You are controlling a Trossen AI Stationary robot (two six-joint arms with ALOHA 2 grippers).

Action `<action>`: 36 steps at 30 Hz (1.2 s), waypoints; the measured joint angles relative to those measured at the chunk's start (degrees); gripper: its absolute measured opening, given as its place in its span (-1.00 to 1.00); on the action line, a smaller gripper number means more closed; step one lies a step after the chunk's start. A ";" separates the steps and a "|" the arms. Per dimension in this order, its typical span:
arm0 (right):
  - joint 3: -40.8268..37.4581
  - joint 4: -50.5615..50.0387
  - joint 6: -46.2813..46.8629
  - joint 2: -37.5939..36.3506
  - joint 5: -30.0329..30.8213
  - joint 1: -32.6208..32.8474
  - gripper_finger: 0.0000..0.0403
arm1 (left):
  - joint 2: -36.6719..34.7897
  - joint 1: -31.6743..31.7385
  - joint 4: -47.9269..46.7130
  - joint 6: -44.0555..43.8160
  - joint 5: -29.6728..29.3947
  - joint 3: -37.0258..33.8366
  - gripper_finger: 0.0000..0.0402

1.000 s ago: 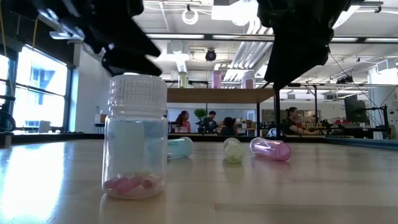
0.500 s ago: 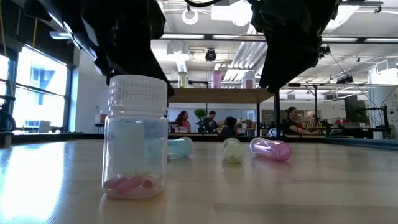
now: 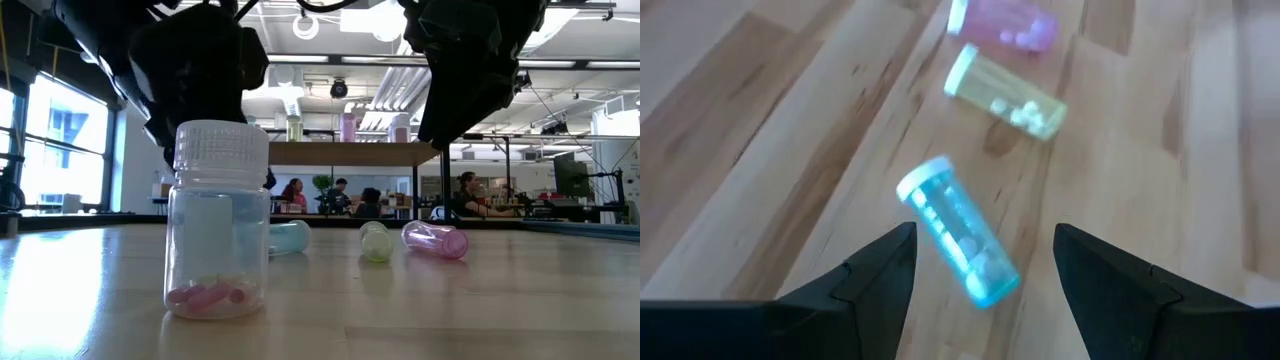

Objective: Pick and place medicine bottles onto shelf by color
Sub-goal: Put the blue pill bottle on the shelf aligned with the other blue pill bottles

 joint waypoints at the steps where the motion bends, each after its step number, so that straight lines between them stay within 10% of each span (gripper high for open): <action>1: 0.00 0.01 0.09 0.00 0.00 0.00 0.02 | 0.00 0.02 0.45 -0.15 0.02 0.00 0.12; 26: 0.00 0.40 0.38 0.00 0.06 0.00 0.02 | 8.05 1.09 -1.41 -0.10 1.64 3.21 0.11; 36: 0.00 0.42 0.38 0.00 0.04 0.00 0.02 | 8.05 1.11 -2.29 1.37 1.58 3.17 -0.27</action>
